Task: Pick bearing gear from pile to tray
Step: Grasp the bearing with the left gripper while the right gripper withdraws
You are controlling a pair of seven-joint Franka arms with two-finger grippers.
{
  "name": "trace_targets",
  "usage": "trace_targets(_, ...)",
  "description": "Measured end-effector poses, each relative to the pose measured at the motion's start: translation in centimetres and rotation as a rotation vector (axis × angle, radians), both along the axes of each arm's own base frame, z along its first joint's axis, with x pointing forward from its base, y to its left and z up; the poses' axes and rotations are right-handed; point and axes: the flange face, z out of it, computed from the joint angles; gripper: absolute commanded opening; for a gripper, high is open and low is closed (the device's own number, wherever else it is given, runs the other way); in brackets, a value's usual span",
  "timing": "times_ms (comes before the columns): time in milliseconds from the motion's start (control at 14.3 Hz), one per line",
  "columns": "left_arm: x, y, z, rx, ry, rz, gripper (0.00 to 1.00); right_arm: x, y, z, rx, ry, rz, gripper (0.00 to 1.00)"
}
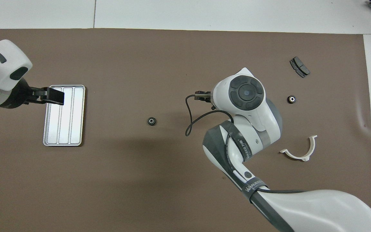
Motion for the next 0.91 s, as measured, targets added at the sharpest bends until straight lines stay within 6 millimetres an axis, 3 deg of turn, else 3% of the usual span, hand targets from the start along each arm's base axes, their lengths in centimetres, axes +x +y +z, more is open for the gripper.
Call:
trace_targets(350, -2.1, -9.7, -1.4, -0.013, 0.004, 0.048, 1.00, 2.5, -11.8, -0.5, -0.045, 0.020, 0.076, 1.00)
trace_targets(631, -3.0, -17.8, -6.7, -0.014, 0.028, 0.047, 1.00, 3.7, -18.6, -2.4, -0.069, 0.018, 0.140, 1.00)
trace_targets(771, -3.0, -19.9, -9.6, -0.011, 0.038, 0.025, 1.00, 4.2, -21.6, -4.6, -0.074, 0.035, 0.141, 1.00)
trace_targets(911, -3.0, -20.6, -12.1, -0.011, 0.039, 0.014, 1.00, 4.4, -24.2, -6.7, -0.073, 0.052, 0.132, 1.00)
